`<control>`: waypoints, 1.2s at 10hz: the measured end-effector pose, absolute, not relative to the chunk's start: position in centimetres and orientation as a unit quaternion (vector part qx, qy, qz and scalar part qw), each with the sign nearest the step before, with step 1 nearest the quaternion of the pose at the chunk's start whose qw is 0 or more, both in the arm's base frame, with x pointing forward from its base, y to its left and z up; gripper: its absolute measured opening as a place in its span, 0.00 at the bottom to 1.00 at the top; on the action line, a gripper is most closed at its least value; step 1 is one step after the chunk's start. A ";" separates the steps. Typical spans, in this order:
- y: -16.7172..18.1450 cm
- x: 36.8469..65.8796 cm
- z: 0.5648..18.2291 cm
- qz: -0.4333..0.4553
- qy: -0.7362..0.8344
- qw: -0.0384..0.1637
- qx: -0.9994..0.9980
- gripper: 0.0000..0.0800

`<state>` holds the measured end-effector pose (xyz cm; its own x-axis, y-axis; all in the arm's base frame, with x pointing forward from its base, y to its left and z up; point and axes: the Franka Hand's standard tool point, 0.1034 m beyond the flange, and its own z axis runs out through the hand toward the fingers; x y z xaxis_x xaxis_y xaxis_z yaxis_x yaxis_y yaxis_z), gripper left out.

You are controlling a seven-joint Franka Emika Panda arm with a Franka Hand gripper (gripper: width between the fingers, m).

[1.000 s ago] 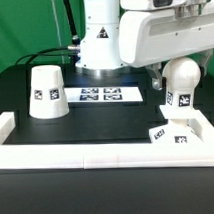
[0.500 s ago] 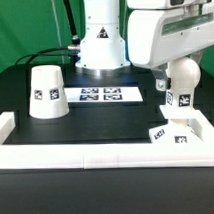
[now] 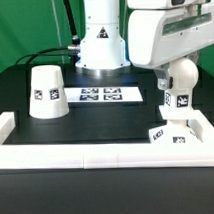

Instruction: Assemble lamp

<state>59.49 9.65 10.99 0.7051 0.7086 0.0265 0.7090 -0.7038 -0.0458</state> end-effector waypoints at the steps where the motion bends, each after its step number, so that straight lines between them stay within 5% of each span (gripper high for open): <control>1: 9.7 59.5 11.0 -0.003 -0.337 0.028 -0.941 0.72; 12: 8.6 59.7 11.2 0.008 0.105 0.023 -0.994 0.72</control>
Offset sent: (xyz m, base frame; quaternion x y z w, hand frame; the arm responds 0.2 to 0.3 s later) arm -0.0087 0.0050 0.0003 0.0177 -0.0047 0.2780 0.9604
